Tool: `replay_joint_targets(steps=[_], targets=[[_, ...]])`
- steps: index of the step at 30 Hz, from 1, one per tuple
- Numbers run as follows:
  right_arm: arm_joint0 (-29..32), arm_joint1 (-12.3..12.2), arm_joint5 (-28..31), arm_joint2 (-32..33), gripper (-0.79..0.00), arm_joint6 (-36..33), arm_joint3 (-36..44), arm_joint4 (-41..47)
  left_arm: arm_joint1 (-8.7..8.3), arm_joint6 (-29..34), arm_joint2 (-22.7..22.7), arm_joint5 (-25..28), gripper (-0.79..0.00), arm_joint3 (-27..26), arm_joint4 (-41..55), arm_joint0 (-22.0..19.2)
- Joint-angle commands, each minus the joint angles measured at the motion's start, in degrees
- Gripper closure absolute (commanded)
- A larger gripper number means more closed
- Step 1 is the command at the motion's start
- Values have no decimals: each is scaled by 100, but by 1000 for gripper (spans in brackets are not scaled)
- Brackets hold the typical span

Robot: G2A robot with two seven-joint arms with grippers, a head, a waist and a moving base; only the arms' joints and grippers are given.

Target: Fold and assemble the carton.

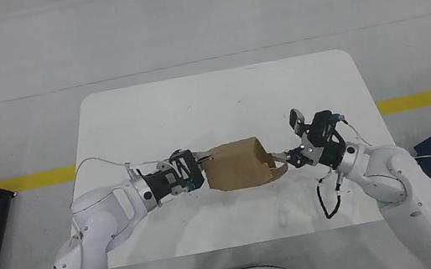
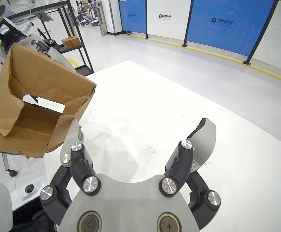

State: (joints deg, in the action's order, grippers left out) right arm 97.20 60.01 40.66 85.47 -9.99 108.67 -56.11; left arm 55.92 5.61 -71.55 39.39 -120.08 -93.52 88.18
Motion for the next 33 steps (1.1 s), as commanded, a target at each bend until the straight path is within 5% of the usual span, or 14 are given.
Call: replay_joint_targets(steps=[1,33], targets=[[11,-3,11,-1,-785,1,13,-5,0,-7,1,-1,0,7,-2,-2],[-142,-56,28,-132,-785,-121,-12,-69,-34,-165,-155,-60,0,53,42,103]])
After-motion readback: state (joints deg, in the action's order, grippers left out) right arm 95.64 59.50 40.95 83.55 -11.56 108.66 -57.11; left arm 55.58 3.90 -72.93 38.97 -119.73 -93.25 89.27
